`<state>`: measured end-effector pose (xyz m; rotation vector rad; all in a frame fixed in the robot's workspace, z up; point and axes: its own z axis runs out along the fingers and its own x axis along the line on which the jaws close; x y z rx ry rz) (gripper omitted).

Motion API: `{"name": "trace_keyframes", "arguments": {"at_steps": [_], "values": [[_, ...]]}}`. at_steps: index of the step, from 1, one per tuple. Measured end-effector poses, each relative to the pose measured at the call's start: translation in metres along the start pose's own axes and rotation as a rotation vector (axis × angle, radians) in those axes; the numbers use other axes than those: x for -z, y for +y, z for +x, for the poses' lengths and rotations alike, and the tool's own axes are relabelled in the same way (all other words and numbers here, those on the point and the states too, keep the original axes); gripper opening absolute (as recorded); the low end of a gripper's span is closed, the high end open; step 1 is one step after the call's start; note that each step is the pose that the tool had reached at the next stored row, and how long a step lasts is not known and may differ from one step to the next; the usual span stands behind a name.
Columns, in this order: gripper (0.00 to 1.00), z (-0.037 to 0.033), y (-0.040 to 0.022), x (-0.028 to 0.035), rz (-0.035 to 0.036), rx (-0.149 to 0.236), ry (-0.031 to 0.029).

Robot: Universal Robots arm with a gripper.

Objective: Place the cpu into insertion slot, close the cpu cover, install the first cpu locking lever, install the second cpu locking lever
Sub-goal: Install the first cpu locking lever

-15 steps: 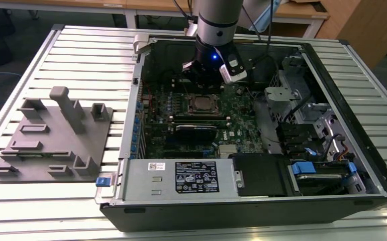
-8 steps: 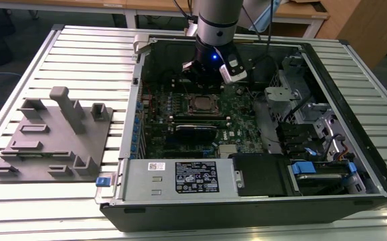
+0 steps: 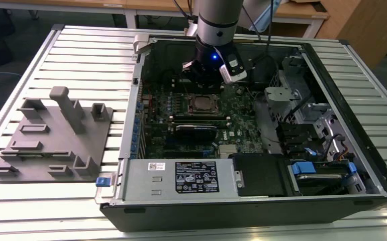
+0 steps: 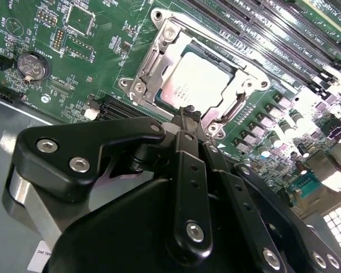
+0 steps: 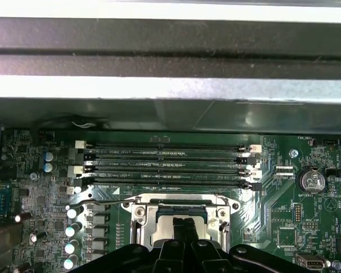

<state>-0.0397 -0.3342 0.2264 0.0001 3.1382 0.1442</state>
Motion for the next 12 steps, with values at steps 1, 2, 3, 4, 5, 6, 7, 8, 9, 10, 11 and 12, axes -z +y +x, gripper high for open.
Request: {"name": "trace_keyframes", "arguments": {"at_steps": [1,2,3,4,5,6,7,8,9,10,11,12], "values": [[0.1,0.0,0.0,0.0,-0.0006,0.0,0.0],[0.1,0.0,0.0,0.0,-0.0012,0.0,0.0],[0.1,0.0,0.0,0.0,-0.0017,0.0,0.0001],[0.1,0.0,0.0,0.0,-0.0023,0.001,0.0001],[0.1,0.0,0.0,0.0,-0.0029,0.001,0.0001],[0.1,0.0,0.0,0.0,-0.0035,0.001,0.0001],[0.1,0.0,0.0,0.0,-0.004,0.001,0.0],[0.1,0.0,0.0,0.0,-0.0046,0.001,0.0001],[0.1,0.0,0.0,0.0,-0.0051,0.002,0.0001],[0.1,0.0,0.0,0.0,-0.0057,0.002,0.0001],[0.1,0.0,0.0,0.0,-0.0063,0.002,0.0002],[0.1,0.0,0.0,0.0,-0.007,0.002,0.0002]]}}
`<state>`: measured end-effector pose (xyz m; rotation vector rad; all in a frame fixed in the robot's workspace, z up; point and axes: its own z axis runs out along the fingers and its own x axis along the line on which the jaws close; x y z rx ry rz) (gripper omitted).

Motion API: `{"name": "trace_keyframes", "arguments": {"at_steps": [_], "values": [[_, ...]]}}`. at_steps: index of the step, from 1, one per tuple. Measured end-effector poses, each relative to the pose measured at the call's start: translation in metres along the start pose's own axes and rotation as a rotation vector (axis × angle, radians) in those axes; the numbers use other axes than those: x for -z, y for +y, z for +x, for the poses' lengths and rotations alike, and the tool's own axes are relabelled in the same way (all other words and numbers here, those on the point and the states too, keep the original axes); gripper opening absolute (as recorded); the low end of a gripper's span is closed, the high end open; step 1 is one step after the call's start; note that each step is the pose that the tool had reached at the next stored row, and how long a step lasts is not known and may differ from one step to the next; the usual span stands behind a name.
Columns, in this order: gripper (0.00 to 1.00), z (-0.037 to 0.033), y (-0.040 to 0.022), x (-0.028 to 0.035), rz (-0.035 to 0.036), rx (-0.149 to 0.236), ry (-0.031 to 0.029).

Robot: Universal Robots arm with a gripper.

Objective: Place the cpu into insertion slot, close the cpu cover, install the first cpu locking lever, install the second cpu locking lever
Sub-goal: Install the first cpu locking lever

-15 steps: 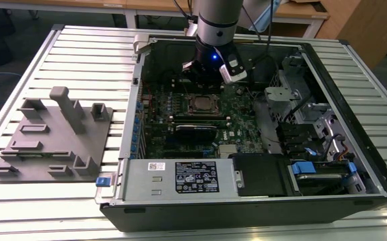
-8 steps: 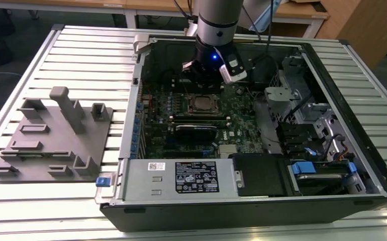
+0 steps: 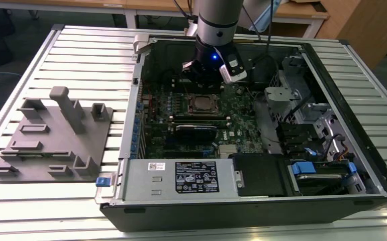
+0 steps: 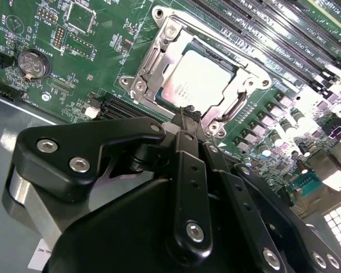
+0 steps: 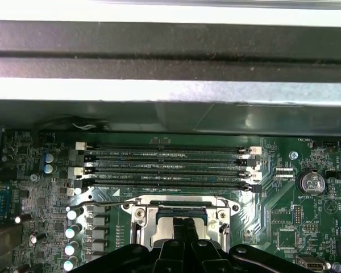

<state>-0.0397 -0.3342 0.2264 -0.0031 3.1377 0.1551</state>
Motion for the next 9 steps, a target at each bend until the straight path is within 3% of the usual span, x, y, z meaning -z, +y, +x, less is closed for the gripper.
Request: {"name": "trace_keyframes", "arguments": {"at_steps": [9], "values": [[0.1,0.002,0.0,0.0,-0.0024,0.001,0.0]]}}
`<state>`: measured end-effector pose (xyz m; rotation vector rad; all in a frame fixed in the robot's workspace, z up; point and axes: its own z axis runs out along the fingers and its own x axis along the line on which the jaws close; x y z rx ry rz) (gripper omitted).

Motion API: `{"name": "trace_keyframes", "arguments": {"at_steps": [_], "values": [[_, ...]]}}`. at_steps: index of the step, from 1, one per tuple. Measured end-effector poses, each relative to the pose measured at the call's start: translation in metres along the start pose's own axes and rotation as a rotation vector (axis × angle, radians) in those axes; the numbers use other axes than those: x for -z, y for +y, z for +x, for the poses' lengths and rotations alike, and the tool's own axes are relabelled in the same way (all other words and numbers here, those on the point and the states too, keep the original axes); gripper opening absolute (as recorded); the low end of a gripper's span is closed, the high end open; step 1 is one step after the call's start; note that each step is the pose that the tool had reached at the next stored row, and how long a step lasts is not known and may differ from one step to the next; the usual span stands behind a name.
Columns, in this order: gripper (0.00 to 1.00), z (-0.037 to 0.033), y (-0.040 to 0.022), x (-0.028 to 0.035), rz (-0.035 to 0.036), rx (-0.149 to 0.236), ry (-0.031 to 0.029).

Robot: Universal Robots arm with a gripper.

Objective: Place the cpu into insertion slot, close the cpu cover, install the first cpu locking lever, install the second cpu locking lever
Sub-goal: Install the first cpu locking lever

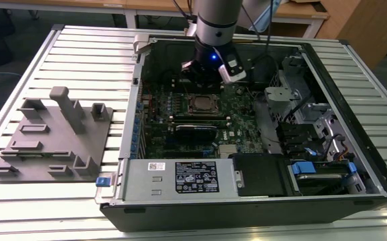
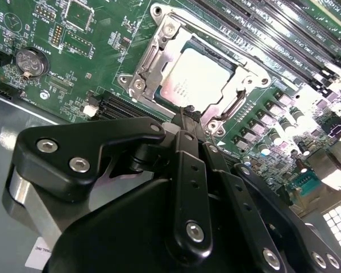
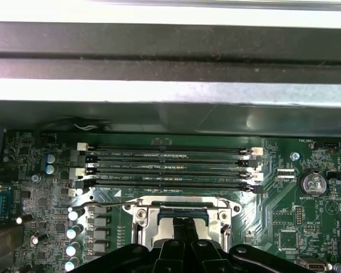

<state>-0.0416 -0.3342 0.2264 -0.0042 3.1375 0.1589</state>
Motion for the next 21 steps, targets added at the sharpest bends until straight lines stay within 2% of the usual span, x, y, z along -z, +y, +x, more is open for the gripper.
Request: {"name": "trace_keyframes", "arguments": {"at_steps": [13,21], "values": [[0.1,0.0092,0.0,0.0,0.0001,0.0,0.0001],[0.1,0.0099,0.0,0.0,0.0001,0.0,0.0001]]}}
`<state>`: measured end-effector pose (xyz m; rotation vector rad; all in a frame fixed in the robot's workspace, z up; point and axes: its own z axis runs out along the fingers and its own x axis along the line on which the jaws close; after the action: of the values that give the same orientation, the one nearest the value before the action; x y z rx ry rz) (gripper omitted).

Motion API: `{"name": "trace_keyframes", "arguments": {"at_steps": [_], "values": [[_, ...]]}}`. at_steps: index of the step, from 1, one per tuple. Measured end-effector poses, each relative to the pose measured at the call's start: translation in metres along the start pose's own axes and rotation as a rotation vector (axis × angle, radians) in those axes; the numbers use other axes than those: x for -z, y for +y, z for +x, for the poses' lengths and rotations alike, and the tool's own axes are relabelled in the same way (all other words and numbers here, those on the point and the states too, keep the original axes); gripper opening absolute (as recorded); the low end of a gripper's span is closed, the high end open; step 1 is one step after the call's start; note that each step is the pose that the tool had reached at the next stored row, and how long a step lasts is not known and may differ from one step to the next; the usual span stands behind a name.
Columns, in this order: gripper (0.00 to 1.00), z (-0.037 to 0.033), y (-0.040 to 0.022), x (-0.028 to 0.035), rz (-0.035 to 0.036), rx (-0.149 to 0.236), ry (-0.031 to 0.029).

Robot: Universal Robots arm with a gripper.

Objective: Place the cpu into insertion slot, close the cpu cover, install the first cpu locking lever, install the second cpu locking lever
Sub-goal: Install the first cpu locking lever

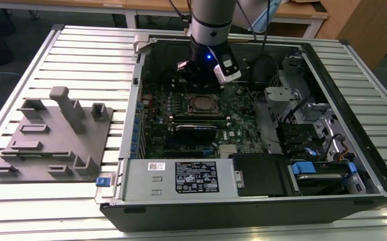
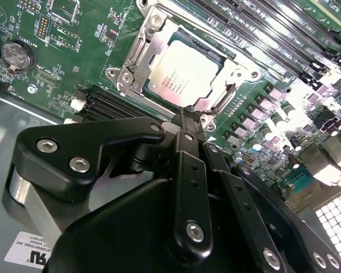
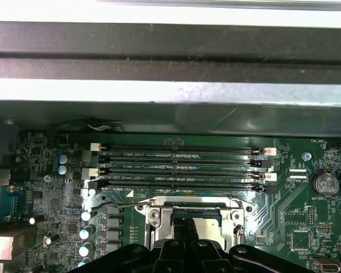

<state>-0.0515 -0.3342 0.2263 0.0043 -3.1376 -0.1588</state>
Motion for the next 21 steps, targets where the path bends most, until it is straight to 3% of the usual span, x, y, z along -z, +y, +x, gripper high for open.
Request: {"name": "trace_keyframes", "arguments": {"at_steps": [3,9,16,21], "values": [[0.1,0.0023,0.0,-0.0001,-0.0001,0.0,0.0],[0.1,0.0148,0.0,-0.0003,-0.0001,0.0,-0.0001],[0.1,0.0154,0.0,-0.0001,0.0,0.0,0.0],[0.1,0.0154,0.0004,0.0041,0.0,0.0,0.0]]}}
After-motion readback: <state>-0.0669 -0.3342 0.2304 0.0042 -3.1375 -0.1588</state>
